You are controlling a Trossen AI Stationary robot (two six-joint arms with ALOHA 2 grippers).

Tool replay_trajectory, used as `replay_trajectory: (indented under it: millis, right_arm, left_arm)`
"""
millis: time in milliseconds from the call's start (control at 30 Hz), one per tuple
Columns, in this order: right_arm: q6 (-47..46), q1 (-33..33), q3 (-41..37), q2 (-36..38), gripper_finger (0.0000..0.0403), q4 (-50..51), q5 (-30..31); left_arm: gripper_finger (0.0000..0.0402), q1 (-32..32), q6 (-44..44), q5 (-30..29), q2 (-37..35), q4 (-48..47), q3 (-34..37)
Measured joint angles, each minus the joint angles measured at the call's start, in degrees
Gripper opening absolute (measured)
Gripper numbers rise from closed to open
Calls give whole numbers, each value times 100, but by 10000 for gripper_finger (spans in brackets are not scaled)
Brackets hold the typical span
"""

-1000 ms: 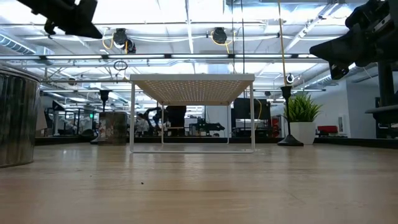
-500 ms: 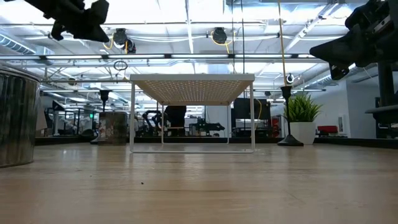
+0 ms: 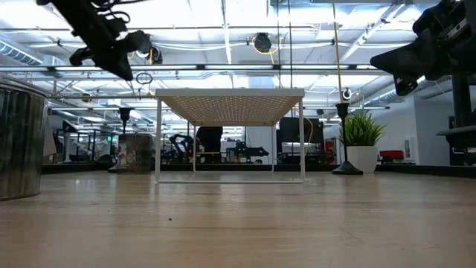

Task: Pick & Place candle stick holders
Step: Put the top left black candle holder on the shelf

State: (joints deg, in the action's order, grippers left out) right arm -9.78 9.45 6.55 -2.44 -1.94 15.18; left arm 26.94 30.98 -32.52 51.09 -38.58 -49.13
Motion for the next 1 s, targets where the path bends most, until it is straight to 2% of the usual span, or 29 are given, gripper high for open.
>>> replay_trajectory:
  millis: [167, 267, 433, 667, 833, 1000]
  right_arm:
    - [0, 0, 0, 0, 0, -1, 0]
    - [0, 0, 0, 0, 0, -1, -2]
    - [0, 0, 0, 0, 0, -1, 0]
    - [0, 0, 0, 0, 0, -1, 0]
    - [0, 0, 0, 0, 0, -1, 0]
    - [2, 0, 0, 0, 0, -1, 0]
  left_arm:
    - [30, 429, -218, 15, 773, -986, -887]
    - [30, 646, -460, 156, 1077, -1083, -1134]
    - [31, 796, -941, 217, 1285, -1091, -1217]
    - [31, 791, -1008, 118, 1305, -1093, -1217]
    - [31, 791, -1512, 121, 1299, -1093, -1217]
    - [31, 793, -1545, 125, 1299, -1093, -1217]
